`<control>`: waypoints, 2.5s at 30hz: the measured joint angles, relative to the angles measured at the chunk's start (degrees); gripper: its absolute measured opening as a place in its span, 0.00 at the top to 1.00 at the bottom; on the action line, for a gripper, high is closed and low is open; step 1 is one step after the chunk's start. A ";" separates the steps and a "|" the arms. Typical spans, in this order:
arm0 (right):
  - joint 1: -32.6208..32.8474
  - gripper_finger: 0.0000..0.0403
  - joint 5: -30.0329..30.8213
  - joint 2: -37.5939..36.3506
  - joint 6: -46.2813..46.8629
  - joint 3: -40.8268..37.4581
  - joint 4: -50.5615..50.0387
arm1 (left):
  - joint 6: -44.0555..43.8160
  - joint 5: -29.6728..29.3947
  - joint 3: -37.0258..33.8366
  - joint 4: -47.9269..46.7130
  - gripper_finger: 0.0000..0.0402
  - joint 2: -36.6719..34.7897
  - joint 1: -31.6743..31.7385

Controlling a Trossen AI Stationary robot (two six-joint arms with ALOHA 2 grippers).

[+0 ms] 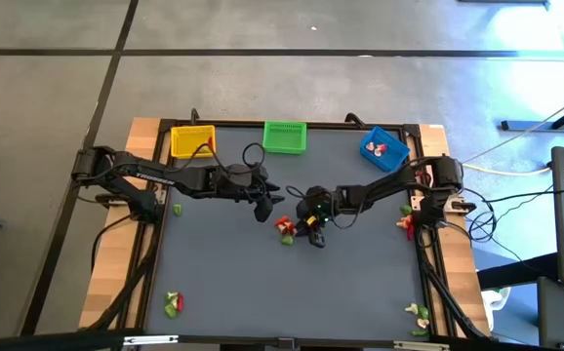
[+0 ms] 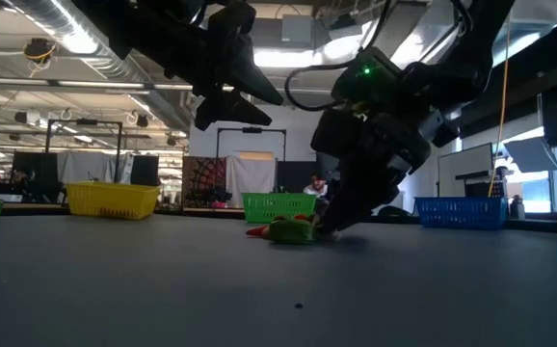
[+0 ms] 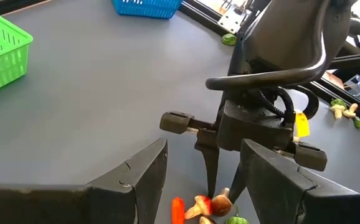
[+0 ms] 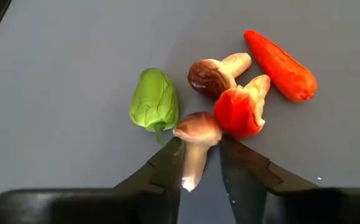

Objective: Sort produce into baskets
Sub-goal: Put the brown mushroom into the blue basket

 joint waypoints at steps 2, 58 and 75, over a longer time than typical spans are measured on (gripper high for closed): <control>0.00 0.80 -0.03 0.00 -0.52 0.00 -0.32 | -0.04 0.00 0.00 0.00 0.51 0.02 0.00; -41.85 0.94 44.34 -37.22 -16.17 -0.15 -51.17 | 1.42 -4.79 0.07 0.02 0.51 0.02 0.07; -47.21 0.87 38.06 -30.33 -14.92 -0.15 -50.08 | 1.45 -4.76 0.07 0.02 0.51 0.02 0.07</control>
